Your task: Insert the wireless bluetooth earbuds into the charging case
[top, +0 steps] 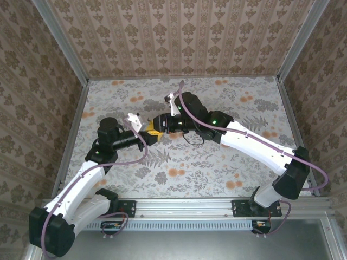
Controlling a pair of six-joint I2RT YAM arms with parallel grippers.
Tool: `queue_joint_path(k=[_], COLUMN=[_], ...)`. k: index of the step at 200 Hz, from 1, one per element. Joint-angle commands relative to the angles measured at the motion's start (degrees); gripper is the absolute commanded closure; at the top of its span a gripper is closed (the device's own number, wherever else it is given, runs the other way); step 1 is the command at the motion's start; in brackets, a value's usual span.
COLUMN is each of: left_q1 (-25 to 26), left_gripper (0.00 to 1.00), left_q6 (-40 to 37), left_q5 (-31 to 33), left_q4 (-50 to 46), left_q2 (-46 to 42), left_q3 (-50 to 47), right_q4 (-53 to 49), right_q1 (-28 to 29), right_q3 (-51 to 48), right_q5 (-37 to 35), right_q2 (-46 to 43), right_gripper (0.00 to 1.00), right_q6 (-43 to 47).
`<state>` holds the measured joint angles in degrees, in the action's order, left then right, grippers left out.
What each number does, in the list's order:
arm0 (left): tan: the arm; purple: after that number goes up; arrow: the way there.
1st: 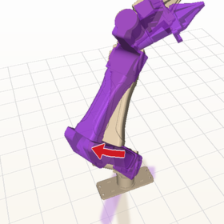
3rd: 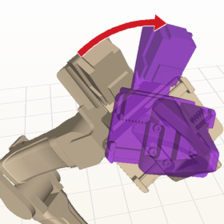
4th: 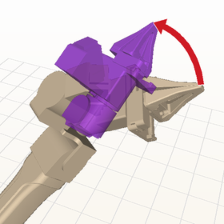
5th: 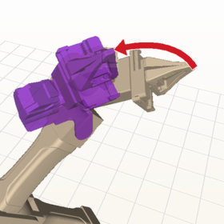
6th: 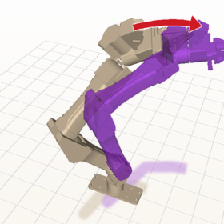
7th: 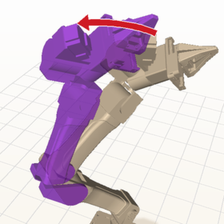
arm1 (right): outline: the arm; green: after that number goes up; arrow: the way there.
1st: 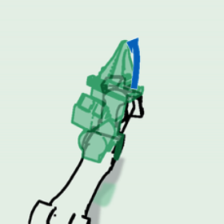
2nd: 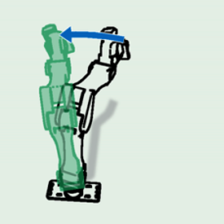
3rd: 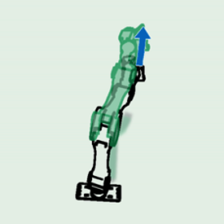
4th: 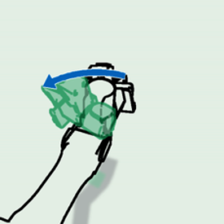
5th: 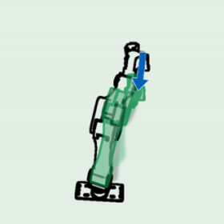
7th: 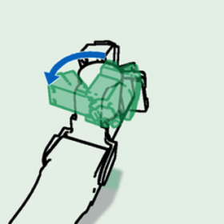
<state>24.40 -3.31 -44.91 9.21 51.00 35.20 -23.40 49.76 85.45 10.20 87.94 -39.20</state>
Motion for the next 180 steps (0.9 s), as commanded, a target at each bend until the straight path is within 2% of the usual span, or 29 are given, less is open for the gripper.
queue_joint_path(k=[1,43,98,142,180], left_q1=[-0.28,-4.2,-6.88,-10.56,-12.79], left_gripper=[0.84,0.84,0.84,0.84,0.85], left_q6=[-0.07,6.17,9.7,11.23,10.97], left_q5=[0.1,-2.35,-4.28,-5.84,-6.26], left_q4=[0.05,4.92,6.59,5.15,2.81], left_q2=[-1.11,-0.77,-0.29,-1.16,-2.32], left_q3=[-0.17,-1.62,-1.71,-1.99,-1.98], right_q4=[-0.49,-0.06,-2.79,-9.35,-13.2], right_q1=[-0.29,-0.36,-0.66,-8.05,-11.24], right_q3=[0.69,-2.39,-1.78,-1.88,2.54], right_q5=[0.92,2.28,1.9,-1.75,-4.94], right_q2=[-1.74,-5.61,-7.34,-7.56,0.52], right_gripper=[0.59,0.59,0.58,0.58,0.58], right_q6=[0.49,1.3,3.38,1.18,3.53])
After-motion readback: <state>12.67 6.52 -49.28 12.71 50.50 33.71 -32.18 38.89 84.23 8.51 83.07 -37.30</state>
